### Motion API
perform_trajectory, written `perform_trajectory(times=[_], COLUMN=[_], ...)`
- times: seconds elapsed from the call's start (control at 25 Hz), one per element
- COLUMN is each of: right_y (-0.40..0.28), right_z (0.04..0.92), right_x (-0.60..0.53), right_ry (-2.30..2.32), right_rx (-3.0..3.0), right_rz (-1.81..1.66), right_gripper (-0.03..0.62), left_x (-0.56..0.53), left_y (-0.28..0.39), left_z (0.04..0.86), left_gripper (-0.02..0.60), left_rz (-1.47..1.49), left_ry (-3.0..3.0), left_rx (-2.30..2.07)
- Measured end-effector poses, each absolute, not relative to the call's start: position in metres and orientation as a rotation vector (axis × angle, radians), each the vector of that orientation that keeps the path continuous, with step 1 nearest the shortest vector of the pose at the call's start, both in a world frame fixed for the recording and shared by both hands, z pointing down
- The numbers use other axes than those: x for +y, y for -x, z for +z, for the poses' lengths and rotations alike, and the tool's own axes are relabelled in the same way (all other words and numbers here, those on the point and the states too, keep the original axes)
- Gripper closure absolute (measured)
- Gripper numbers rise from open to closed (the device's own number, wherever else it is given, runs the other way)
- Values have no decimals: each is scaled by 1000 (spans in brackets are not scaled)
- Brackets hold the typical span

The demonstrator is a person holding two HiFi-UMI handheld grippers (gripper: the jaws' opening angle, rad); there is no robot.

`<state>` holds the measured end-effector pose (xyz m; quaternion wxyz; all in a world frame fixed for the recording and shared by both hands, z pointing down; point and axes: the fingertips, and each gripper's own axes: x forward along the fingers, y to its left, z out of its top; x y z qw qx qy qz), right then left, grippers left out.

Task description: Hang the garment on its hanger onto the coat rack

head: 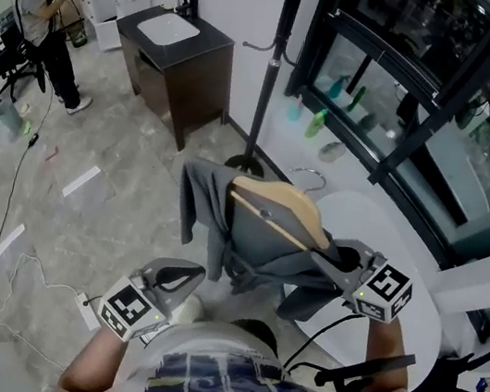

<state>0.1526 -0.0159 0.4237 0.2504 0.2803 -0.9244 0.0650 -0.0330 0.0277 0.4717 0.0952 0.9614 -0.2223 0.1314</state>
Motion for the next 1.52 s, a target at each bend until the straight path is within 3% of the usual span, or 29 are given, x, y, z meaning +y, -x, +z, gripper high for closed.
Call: perform_trajectory(times=[0.56, 1.12, 1.52], right_y=[-130, -158, -184], right_z=[355, 297, 317], right_x=[-239, -463, -569], right_ry=[-659, -552, -565], right_rx=[-2561, -2581, -2548], right_rz=[73, 14, 81], right_gripper=[571, 571, 571], left_x=[-107, -251, -303], left_y=[64, 23, 10], left_z=[480, 451, 454], left_gripper=[578, 579, 578], left_rz=[303, 295, 300], left_ry=[-2744, -2747, -2724], left_rx=[-753, -859, -918])
